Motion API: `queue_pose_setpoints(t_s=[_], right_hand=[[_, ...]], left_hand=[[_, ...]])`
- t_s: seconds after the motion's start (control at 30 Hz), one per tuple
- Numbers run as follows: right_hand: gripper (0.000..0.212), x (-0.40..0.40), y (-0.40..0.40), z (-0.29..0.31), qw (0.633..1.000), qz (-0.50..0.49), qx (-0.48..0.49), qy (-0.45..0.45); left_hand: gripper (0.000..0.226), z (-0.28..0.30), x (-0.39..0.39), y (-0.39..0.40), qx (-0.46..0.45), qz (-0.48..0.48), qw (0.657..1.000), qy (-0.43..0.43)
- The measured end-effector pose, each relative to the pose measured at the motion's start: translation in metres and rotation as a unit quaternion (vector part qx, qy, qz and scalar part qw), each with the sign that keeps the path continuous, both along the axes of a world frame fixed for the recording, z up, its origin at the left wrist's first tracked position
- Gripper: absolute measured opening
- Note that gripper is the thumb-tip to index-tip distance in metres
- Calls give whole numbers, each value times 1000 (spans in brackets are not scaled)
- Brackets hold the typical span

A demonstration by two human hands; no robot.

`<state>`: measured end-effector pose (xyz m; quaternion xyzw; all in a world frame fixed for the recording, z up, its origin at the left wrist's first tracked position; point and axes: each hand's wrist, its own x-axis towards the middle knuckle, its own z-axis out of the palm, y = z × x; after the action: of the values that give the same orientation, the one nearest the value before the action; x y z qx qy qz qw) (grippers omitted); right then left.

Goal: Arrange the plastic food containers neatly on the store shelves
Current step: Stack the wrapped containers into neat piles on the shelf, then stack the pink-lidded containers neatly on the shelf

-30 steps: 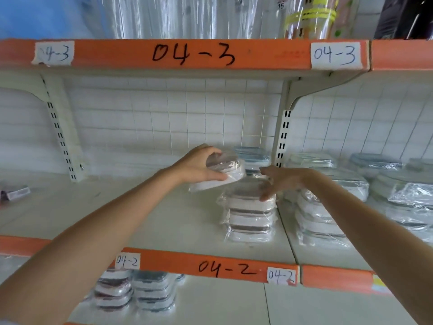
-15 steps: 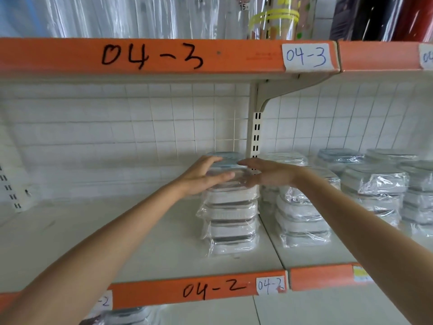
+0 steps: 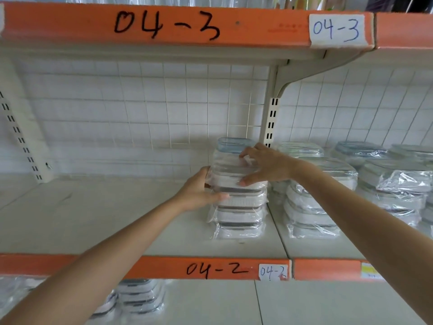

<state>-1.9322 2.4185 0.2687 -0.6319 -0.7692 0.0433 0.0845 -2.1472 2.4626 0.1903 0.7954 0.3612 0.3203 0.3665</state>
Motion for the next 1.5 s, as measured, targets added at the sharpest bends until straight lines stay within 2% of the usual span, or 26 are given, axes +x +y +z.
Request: queue_pose_setpoints(t_s=[0.27, 0.4, 0.53, 0.67, 0.77, 0.9, 1.0, 1.07, 1.23, 1.4, 1.5], right_hand=[[84, 8, -1, 0, 1000, 15, -10, 20], [85, 6, -4, -3, 1000, 6, -17, 21], [85, 4, -9, 1, 1000, 14, -19, -8], [85, -8, -14, 11, 997, 44, 7, -56], [79, -28, -21, 17, 992, 77, 39, -88], [60, -61, -40, 11, 975, 119, 127, -141], [51, -90, -53, 5, 967, 142, 149, -151], [49, -113, -61, -1, 969, 157, 130, -141], [49, -172, -78, -28, 976, 179, 72, -96], [46, -236, -94, -72, 978, 194, 3, -76], [48, -264, -108, -107, 972, 206, -53, -99]], left_hand=[[72, -3, 12, -3, 22, 71, 997, -5], [71, 0, 10, -4, 4, 76, 997, 6], [71, 1, 10, -9, 23, 74, 996, 35], [74, 12, -2, -15, 28, 50, 993, 105], [71, 22, -22, -25, 80, 54, 978, 186], [67, 26, -52, -39, 186, 44, 929, 318], [55, 24, -77, -49, 243, 44, 891, 382], [44, 21, -94, -58, 256, 48, 881, 395], [24, 1, -153, -87, 250, 81, 895, 360], [18, -38, -222, -118, 227, 120, 904, 343], [23, -72, -257, -136, 180, 105, 911, 356]])
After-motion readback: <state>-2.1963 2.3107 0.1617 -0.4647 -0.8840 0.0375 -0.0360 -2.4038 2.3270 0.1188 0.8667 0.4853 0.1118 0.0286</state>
